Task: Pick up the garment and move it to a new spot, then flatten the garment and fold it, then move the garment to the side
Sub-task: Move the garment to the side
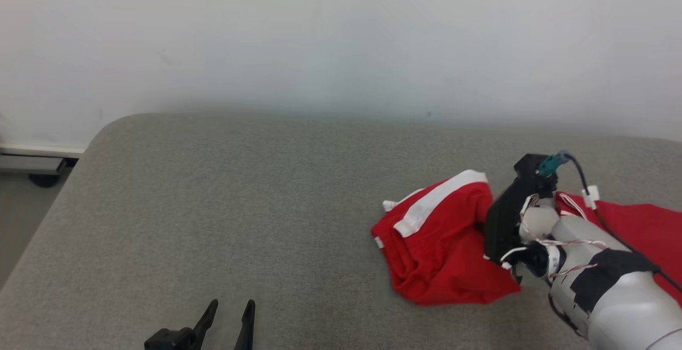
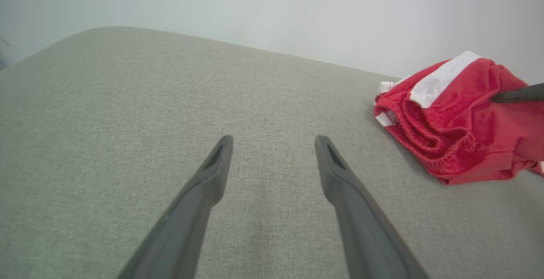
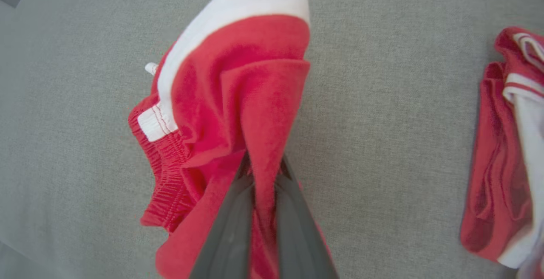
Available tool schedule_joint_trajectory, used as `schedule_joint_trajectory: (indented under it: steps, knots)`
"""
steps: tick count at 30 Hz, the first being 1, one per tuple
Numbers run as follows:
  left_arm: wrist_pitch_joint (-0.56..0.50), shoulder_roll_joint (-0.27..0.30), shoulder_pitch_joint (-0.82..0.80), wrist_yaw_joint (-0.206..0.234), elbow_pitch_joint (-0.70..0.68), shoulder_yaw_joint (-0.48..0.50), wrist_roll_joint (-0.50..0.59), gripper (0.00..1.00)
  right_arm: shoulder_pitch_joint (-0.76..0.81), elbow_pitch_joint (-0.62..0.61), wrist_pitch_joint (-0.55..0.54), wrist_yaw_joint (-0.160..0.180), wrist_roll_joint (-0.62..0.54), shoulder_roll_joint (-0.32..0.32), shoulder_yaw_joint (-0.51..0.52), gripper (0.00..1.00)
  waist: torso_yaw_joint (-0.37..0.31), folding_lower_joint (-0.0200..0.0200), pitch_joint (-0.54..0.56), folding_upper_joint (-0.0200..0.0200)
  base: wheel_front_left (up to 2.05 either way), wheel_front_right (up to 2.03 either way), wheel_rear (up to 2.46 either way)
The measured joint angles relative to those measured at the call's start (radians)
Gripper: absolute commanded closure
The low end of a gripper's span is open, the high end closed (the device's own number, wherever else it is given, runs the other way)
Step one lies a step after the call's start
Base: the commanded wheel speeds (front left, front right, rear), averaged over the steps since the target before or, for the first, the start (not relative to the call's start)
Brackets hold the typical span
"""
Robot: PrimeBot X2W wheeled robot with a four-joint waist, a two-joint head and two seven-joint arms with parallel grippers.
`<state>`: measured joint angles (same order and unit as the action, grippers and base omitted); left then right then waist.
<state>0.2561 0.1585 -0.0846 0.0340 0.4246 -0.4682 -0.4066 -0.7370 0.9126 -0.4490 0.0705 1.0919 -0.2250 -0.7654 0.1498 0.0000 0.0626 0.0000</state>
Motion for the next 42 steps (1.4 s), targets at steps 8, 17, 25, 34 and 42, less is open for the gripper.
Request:
schedule_joint_trajectory:
  steps: [8,17,25,34,42]
  knots:
    - [0.000,0.004,0.000,-0.008,-0.011,0.001,0.000,0.00,-0.042,0.046,-0.015,0.000,-0.001,-0.045,0.016,1.00,-0.054,0.0000,-0.012,0.0000,0.00,0.00,0.00]
    - [0.000,0.019,-0.001,-0.018,-0.021,-0.002,0.003,0.00,-0.112,0.080,-0.035,0.000,-0.012,-0.083,0.017,1.00,-0.084,0.0000,-0.046,0.0000,0.00,0.00,0.00]
    - [0.000,0.031,-0.002,-0.026,-0.039,-0.002,0.006,0.00,-0.179,0.105,-0.044,0.000,-0.028,-0.104,0.021,1.00,-0.100,0.0001,-0.090,0.0000,0.00,0.00,0.00]
    - [0.000,0.042,-0.007,-0.034,-0.051,0.002,0.007,0.00,-0.215,0.136,-0.045,0.000,-0.037,-0.120,0.021,1.00,-0.136,0.0001,-0.127,0.0001,0.00,0.00,0.00]
    - [0.000,0.049,-0.031,-0.040,-0.058,0.002,0.012,0.00,-0.248,0.157,-0.045,-0.002,-0.047,-0.154,0.020,1.00,-0.172,-0.0001,-0.156,0.0001,0.00,0.00,0.00]
